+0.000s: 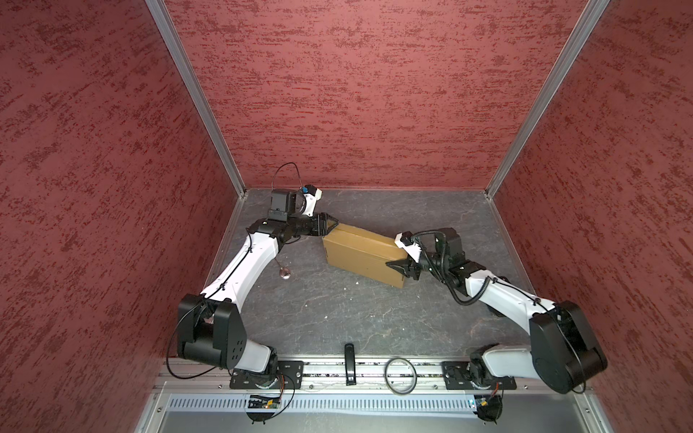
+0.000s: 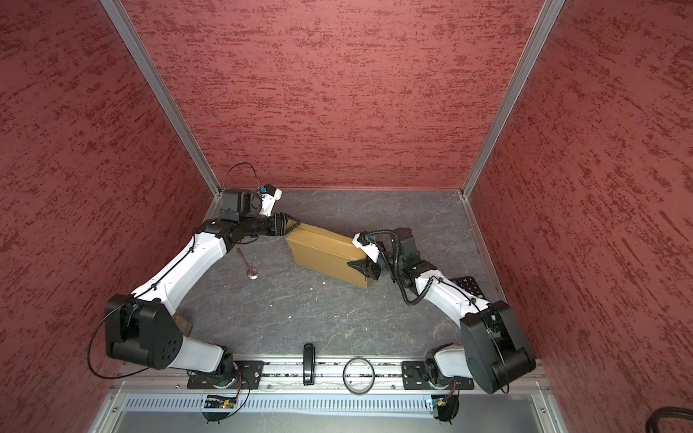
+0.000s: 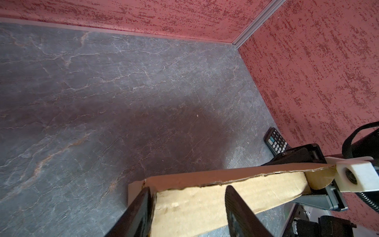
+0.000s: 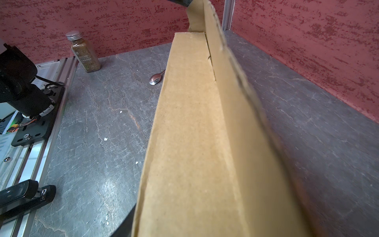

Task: Assemble paper box
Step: Fold and tuck the lid into the gap.

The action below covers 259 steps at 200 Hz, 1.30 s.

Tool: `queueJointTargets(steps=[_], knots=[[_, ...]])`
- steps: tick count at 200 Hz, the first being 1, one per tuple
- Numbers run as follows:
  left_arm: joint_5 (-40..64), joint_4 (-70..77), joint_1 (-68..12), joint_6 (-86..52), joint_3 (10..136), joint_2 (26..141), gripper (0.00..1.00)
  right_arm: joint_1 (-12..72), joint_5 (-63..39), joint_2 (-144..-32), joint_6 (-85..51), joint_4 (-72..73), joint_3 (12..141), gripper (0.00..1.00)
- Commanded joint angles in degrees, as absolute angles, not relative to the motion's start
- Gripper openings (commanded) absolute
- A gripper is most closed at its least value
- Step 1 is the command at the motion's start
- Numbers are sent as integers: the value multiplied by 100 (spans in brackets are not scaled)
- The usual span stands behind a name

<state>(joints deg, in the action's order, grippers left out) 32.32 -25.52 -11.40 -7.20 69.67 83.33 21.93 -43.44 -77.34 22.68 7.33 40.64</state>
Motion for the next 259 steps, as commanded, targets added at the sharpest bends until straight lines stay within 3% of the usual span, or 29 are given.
queueJointTargets(steps=[1, 151, 259], knots=[[3160, -2510, -1192, -762, 6840, 8121, 57, 2230, -4410, -7683, 2300, 800, 4076, 37], [2776, -2753, -1354, -787, 6599, 7906, 45, 2227, -4360, -7653, 2332, 729, 4081, 37], [2305, -2654, -1349, -792, 6575, 8067, 22, 2230, -4358, -7612, 2330, 703, 4047, 37]])
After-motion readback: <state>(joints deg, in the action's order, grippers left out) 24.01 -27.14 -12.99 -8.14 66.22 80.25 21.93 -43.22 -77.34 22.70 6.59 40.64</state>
